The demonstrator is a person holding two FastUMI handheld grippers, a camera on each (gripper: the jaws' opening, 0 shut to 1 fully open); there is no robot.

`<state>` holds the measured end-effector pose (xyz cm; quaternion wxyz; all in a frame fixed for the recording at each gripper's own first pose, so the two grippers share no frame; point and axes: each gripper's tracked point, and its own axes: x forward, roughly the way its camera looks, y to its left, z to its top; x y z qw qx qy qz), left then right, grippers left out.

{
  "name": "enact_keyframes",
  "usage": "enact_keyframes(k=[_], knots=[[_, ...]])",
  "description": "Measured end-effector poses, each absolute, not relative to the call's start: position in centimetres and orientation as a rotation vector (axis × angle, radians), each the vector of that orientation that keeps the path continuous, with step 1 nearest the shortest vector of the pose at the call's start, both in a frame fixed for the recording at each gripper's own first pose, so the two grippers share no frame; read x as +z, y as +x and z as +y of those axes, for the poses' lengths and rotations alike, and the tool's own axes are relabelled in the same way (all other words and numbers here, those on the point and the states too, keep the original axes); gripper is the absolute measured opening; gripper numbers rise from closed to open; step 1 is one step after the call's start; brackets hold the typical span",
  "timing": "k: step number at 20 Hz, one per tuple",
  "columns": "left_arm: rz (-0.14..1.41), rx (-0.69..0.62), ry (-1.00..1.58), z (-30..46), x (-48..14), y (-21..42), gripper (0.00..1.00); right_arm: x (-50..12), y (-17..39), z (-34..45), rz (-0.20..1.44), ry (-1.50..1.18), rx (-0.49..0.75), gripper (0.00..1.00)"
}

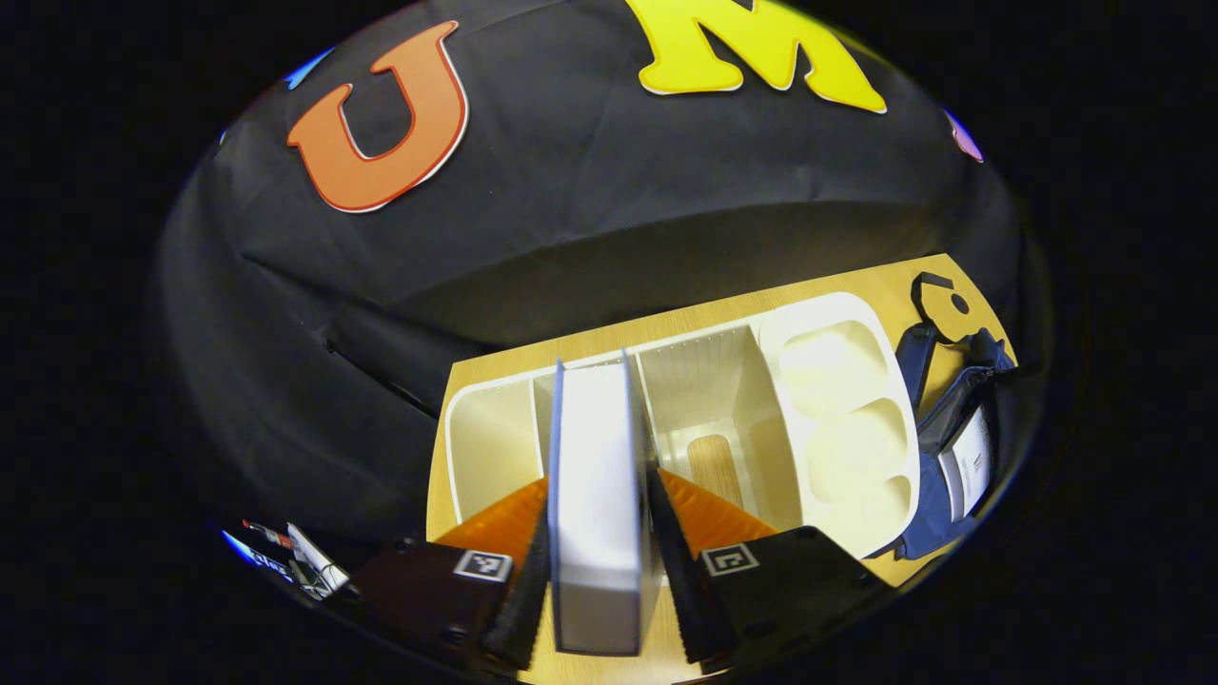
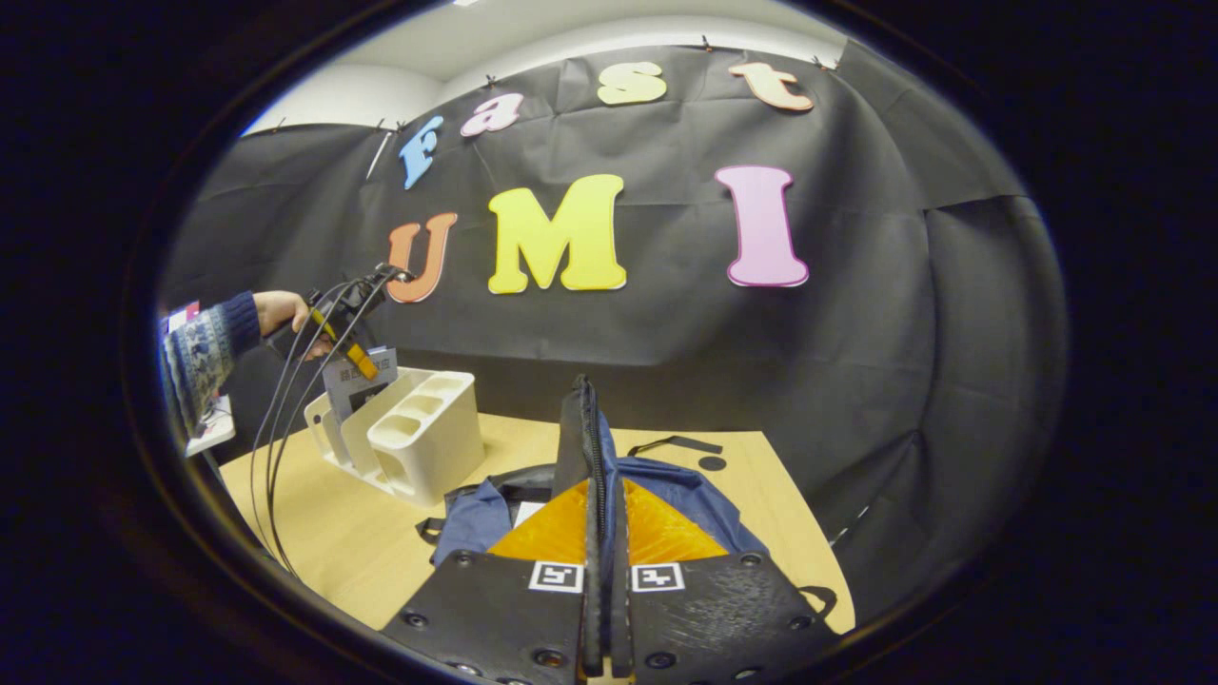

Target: Open the schoolbag, grab two books from the bookshelf and put them into the schoolbag.

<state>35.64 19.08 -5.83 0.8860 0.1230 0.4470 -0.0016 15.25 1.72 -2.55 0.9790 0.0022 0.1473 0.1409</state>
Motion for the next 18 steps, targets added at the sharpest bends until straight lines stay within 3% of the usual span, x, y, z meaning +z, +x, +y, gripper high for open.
enact_keyframes(k=[1,5,18], knots=[[0.937,-0.003,0.256,19.0,-5.9,35.8,0.52,-2.7,15.2,1.6,0.3,0.01,0.283,0.04],[0.956,0.012,0.234,18.5,-6.2,35.2,0.46,-3.1,15.1,1.4,0.305,0.028,0.281,0.04],[0.841,0.05,0.011,19.2,-4.1,28.0,0.43,-4.0,15.9,2.3,0.319,0.043,0.281,0.04]])
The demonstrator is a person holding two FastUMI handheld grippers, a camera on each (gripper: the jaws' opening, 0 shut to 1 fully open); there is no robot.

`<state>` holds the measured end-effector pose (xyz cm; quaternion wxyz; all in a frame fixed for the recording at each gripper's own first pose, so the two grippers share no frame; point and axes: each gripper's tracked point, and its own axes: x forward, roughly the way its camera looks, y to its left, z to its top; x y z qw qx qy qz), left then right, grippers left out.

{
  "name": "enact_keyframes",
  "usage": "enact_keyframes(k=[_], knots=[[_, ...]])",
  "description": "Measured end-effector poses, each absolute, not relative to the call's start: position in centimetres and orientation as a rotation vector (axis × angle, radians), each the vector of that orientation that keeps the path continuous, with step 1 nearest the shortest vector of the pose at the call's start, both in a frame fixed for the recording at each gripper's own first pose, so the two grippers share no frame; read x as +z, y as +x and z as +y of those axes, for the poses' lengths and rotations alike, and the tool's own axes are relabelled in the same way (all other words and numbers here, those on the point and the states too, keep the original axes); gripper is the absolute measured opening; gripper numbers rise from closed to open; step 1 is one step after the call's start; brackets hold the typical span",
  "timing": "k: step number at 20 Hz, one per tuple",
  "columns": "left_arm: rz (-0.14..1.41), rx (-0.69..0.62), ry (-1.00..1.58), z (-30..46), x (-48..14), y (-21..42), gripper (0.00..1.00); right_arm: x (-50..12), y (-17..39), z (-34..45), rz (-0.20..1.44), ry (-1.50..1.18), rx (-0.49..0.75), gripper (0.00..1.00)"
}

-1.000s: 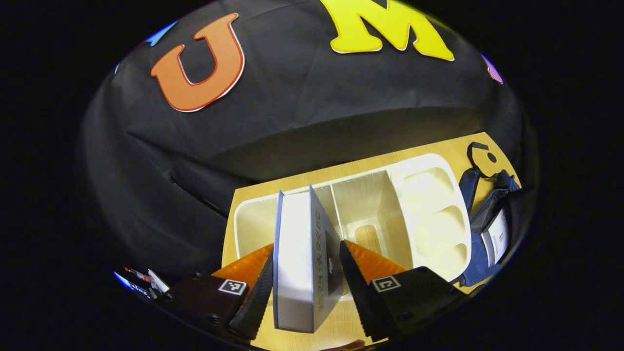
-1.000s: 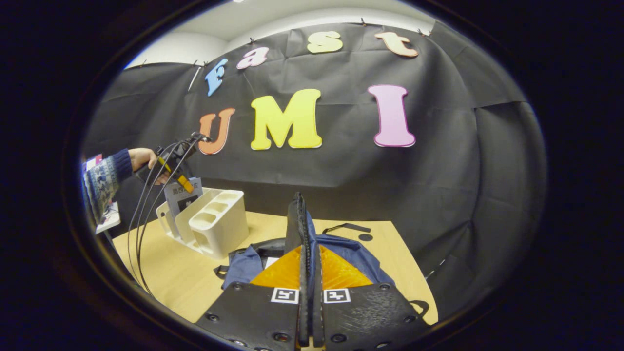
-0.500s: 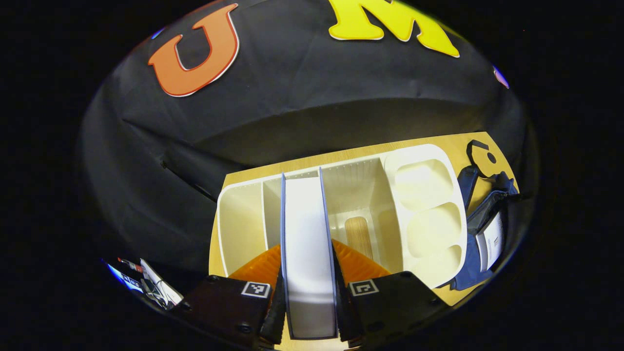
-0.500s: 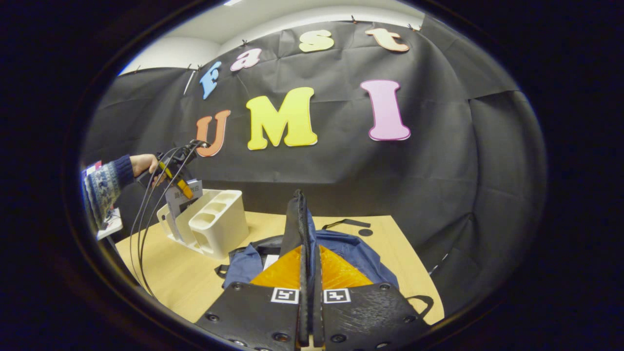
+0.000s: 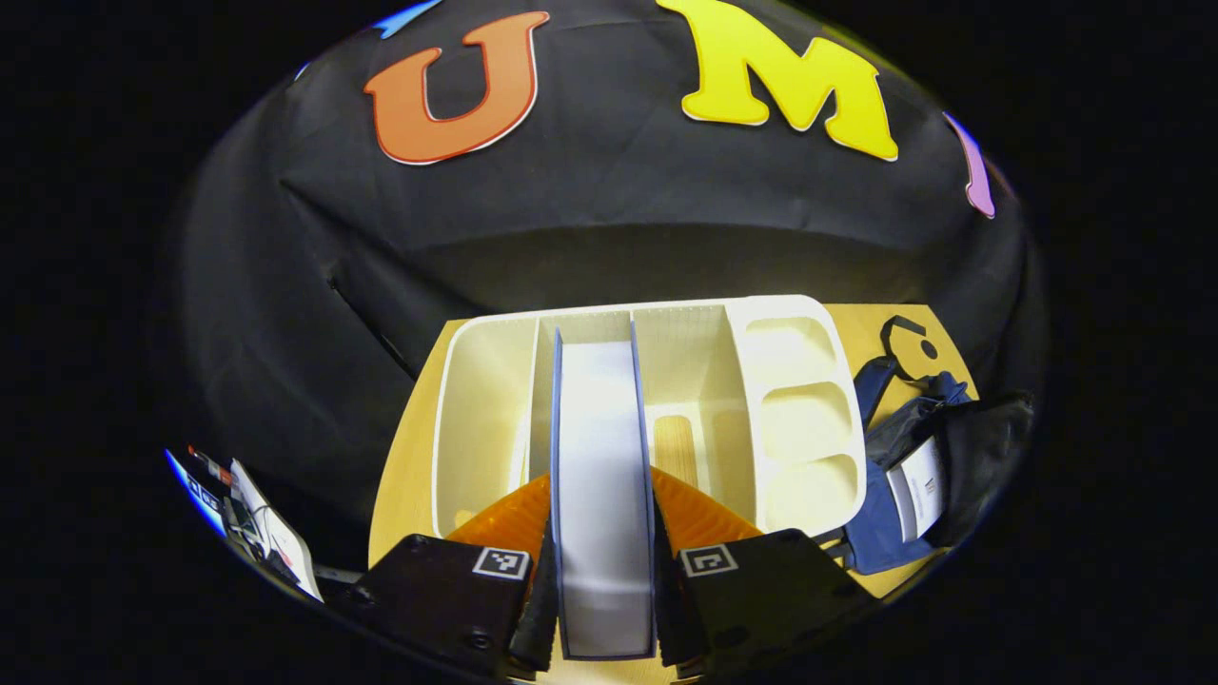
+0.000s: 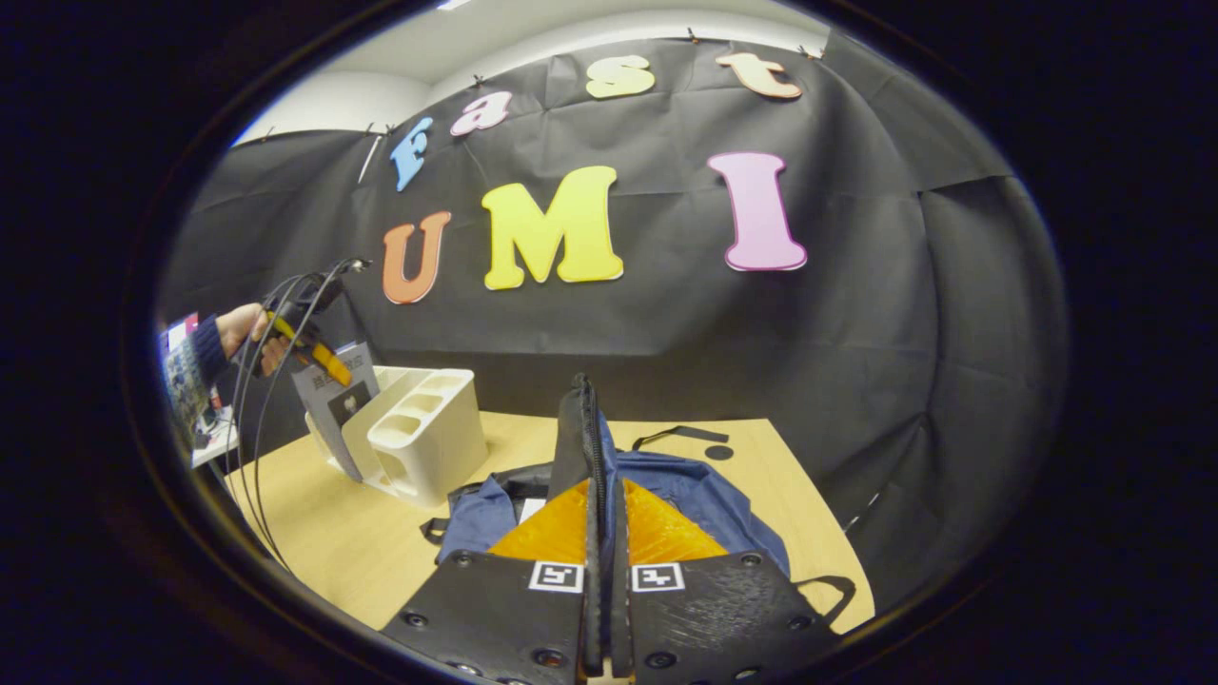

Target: Open the schoolbag, grab two books from the bookshelf and put them into the schoolbag.

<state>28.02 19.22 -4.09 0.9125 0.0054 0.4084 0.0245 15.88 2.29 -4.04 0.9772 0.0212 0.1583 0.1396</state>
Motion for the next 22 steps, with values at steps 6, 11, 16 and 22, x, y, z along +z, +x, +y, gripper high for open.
enact_keyframes(k=[6,11,16,22], knots=[[0.729,0.04,-0.066,20.8,-2.6,22.1,0.43,-4.7,16.3,2.3,0.327,0.002,0.25,0.04],[0.661,0.033,-0.166,21.8,-2.7,17.2,0.47,-5.0,16.5,2.1,0.335,-0.011,0.211,0.04],[0.597,-0.035,-0.327,20.9,-2.6,12.6,0.43,-4.9,16.3,3.3,0.336,-0.041,0.194,0.04],[0.574,-0.162,-0.524,18.2,-3.9,9.6,0.43,-5.1,16.6,4.6,0.351,-0.076,0.162,0.04]])
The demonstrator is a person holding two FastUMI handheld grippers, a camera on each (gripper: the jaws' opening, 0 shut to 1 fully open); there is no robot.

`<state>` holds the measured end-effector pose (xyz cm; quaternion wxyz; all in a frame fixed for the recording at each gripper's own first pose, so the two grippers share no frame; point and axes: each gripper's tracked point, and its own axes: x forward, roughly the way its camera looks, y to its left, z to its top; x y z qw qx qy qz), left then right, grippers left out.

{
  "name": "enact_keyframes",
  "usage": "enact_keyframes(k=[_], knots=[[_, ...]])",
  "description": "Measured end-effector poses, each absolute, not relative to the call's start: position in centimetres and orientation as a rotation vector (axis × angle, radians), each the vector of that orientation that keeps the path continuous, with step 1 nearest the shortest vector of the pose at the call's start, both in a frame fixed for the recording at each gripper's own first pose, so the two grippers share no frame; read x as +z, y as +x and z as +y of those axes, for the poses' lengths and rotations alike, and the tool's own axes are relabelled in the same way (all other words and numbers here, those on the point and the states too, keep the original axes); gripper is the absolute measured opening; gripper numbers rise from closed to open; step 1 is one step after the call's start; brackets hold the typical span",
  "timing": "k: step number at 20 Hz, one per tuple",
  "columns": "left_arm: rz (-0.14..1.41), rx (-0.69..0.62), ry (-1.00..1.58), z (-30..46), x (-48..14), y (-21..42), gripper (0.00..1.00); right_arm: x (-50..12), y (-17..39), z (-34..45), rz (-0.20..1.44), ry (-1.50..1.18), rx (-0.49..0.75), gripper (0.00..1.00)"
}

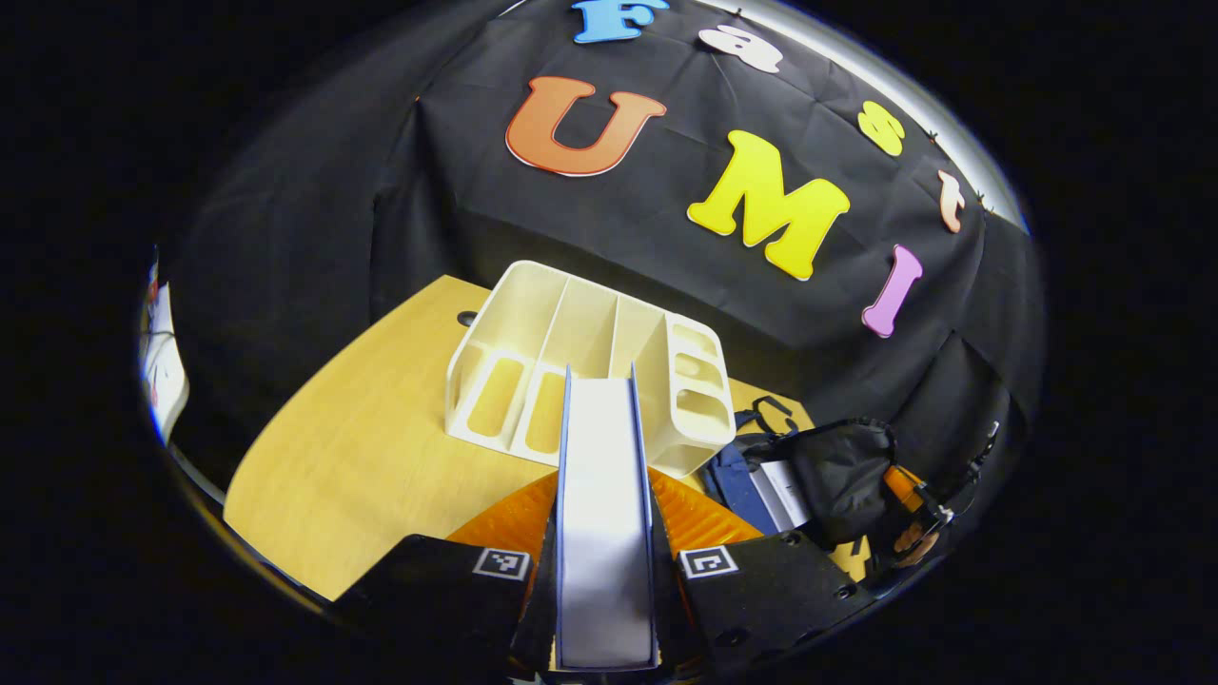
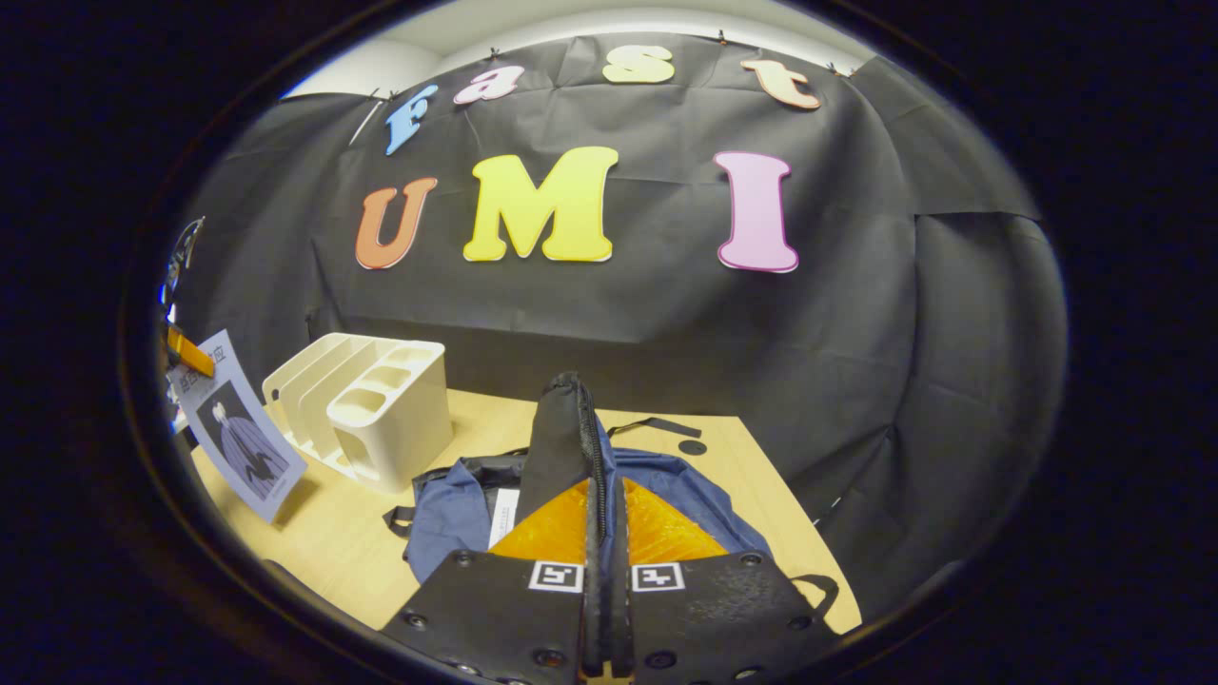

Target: Open the schoolbag, grab two books from the bookshelf and put them into the schoolbag.

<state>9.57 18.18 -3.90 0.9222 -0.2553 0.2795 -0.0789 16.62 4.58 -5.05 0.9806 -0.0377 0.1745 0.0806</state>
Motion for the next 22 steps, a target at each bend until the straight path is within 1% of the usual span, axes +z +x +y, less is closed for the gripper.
enact_keyframes(k=[3,7,11,18,22], knots=[[0.591,-0.225,-0.617,15.8,-5.0,9.3,0.43,-5.1,16.7,5.0,0.363,-0.101,0.156,0.04],[0.613,-0.315,-0.674,11.5,-6.4,10.1,0.43,-4.3,16.5,4.7,0.358,-0.146,0.137,0.04],[0.618,-0.417,-0.769,7.1,-6.0,11.6,0.43,-3.3,16.5,5.0,0.346,-0.158,0.135,0.04],[0.563,-0.53,-0.979,1.9,-3.9,14.1,0.43,-2.0,17.0,4.8,0.341,-0.195,0.147,0.04],[0.512,-0.536,-1.08,-0.1,-3.4,16.6,0.43,-0.6,17.2,4.7,0.317,-0.233,0.159,0.04]])
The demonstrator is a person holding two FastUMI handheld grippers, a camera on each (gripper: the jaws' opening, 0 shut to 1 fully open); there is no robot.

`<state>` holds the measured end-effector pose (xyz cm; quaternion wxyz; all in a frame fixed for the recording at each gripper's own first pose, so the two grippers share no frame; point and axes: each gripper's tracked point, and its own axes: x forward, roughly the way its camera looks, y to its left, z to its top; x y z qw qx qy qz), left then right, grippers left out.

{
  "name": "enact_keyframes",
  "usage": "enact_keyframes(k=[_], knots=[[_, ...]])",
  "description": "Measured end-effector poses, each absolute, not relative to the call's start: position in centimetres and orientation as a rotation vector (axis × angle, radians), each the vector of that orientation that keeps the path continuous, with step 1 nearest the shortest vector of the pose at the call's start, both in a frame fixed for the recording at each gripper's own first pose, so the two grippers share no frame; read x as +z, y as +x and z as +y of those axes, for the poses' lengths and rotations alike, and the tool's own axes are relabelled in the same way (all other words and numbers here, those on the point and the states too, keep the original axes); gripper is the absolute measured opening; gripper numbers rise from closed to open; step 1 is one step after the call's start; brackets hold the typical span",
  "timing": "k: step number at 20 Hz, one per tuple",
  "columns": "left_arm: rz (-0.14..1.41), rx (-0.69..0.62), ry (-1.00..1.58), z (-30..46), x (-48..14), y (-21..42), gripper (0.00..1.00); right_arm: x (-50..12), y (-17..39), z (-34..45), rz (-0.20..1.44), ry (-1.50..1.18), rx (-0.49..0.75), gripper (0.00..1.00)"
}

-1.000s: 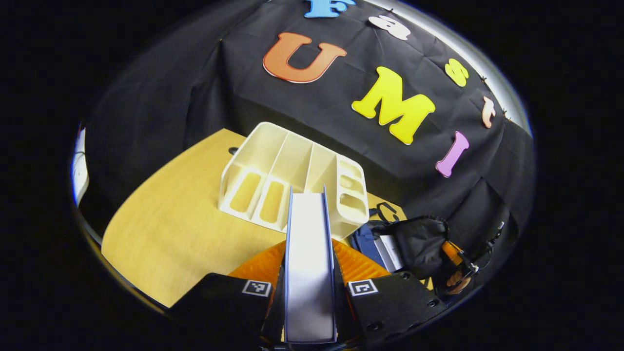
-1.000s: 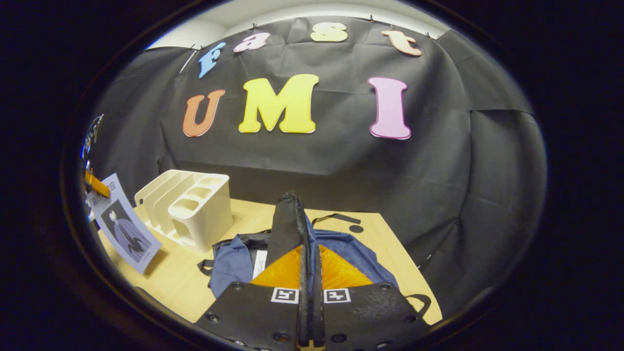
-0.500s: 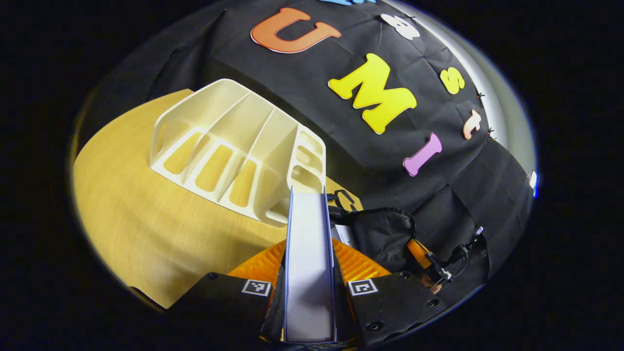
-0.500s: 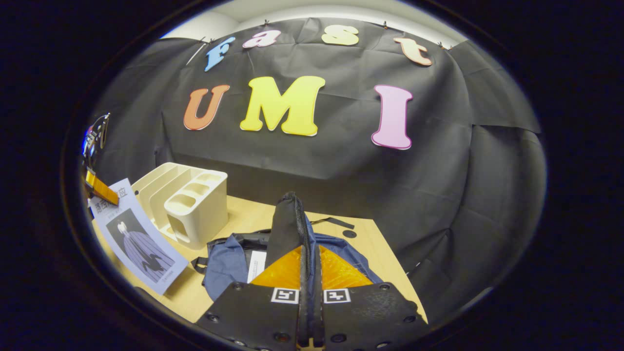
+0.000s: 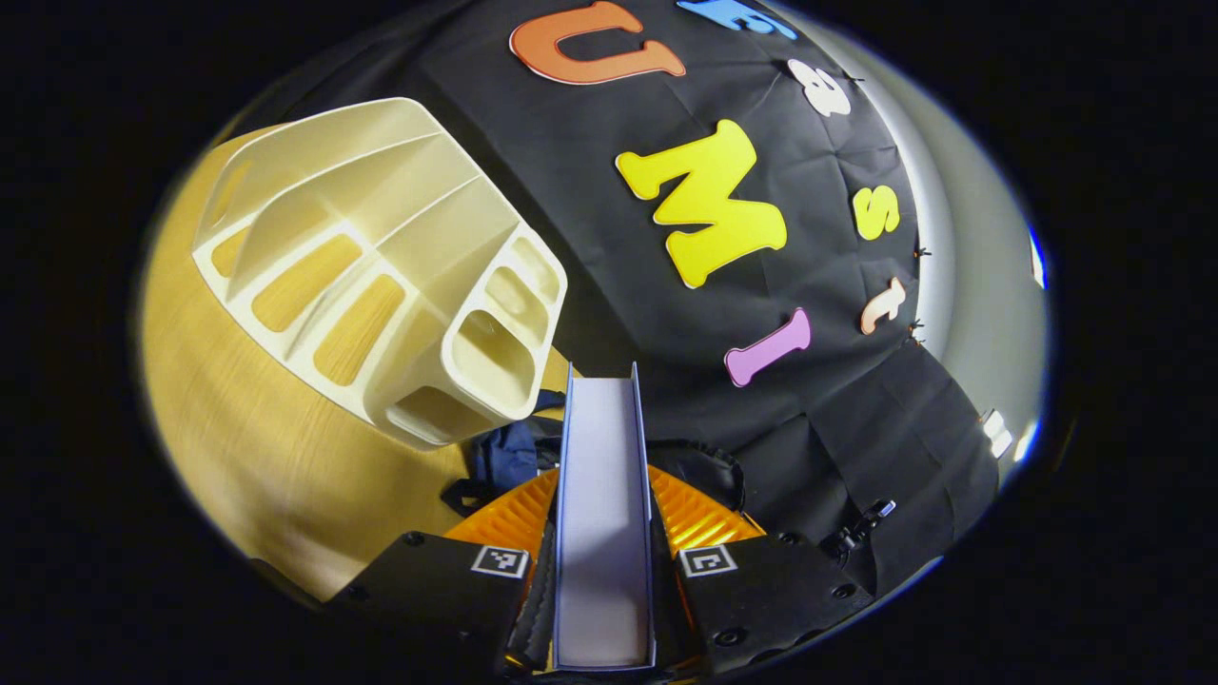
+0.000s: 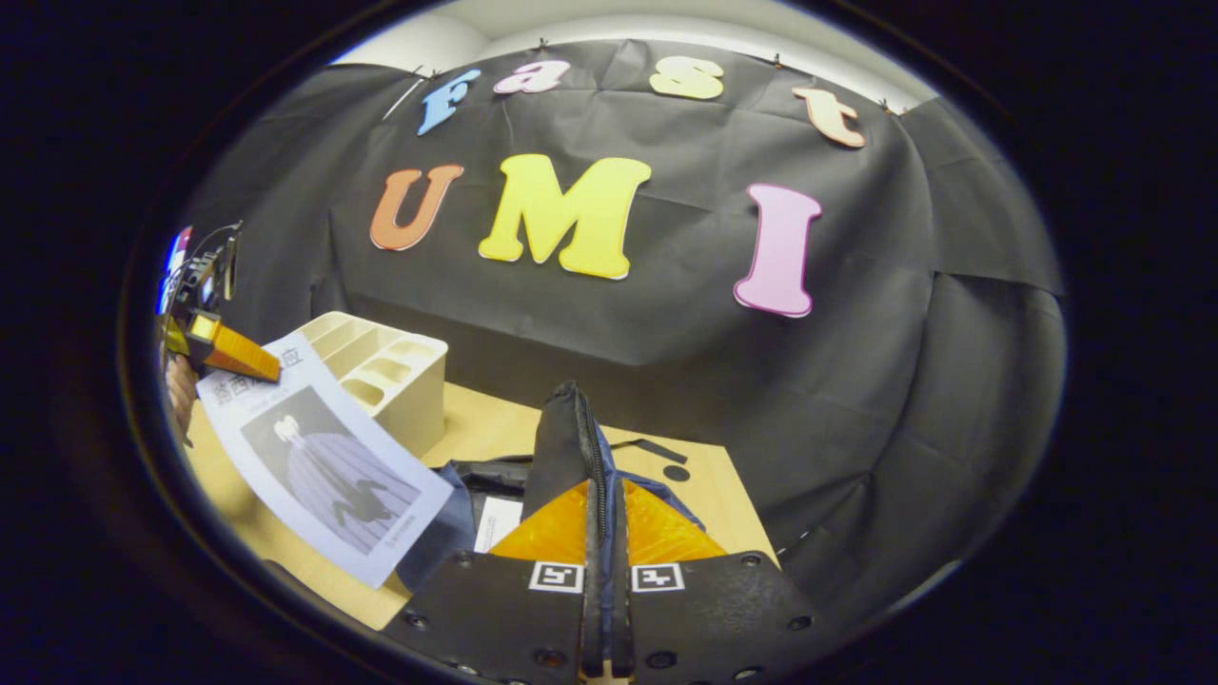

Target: Open the schoolbag, grab two books from the bookshelf and put them into the schoolbag.

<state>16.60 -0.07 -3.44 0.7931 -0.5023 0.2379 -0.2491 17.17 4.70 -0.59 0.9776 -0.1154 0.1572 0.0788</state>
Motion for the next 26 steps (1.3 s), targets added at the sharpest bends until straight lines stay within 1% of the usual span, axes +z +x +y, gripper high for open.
enact_keyframes(k=[2,3,4,5,8,10,12,17,18,19,20,21,25,26], knots=[[0.488,-0.541,-1.133,-1.4,-3.2,18.1,0.43,-0.5,17.2,4.8,0.315,-0.232,0.176,0.04],[0.489,-0.539,-1.151,-2.4,-3.4,18.8,0.43,-0.6,17.2,4.8,0.316,-0.226,0.18,0.02],[0.492,-0.526,-1.157,-3.1,-3.9,19.6,0.43,-0.7,17.3,4.7,0.318,-0.217,0.183,0.02],[0.499,-0.512,-1.154,-4.1,-4.4,20.2,0.43,-0.7,17.2,4.6,0.319,-0.203,0.186,0.04],[0.526,-0.441,-1.09,-6.7,-6.7,22.0,0.43,-0.6,17.2,4.7,0.316,-0.156,0.206,0.04],[0.525,-0.437,-1.076,-7.8,-7.2,22.3,0.43,-0.6,17.1,5.1,0.313,-0.143,0.224,0.04],[0.51,-0.383,-0.968,-8.6,-8.5,22.3,0.43,-0.2,17.1,5.3,0.303,-0.128,0.24,0.04],[0.445,-0.34,-0.835,-11.0,-8.8,22.4,0.44,0.5,17.1,5.2,0.257,-0.13,0.257,0.04],[0.437,-0.331,-0.827,-11.4,-8.9,22.5,0.43,0.4,17.1,5.1,0.257,-0.13,0.258,0.02],[0.431,-0.326,-0.83,-12.0,-8.9,22.6,0.44,0.2,17.2,4.9,0.256,-0.128,0.258,0.04],[0.425,-0.32,-0.843,-12.5,-8.9,22.7,0.44,0.1,17.2,4.9,0.259,-0.123,0.266,0.02],[0.422,-0.317,-0.852,-13.2,-9.0,22.6,0.44,0.1,17.3,4.9,0.26,-0.116,0.269,0.04],[0.42,-0.314,-0.886,-15.9,-9.5,23.2,0.44,1.0,17.5,4.8,0.238,-0.107,0.287,0.04],[0.427,-0.319,-0.885,-16.8,-9.8,23.2,0.44,1.2,17.4,4.8,0.233,-0.109,0.292,0.05]])
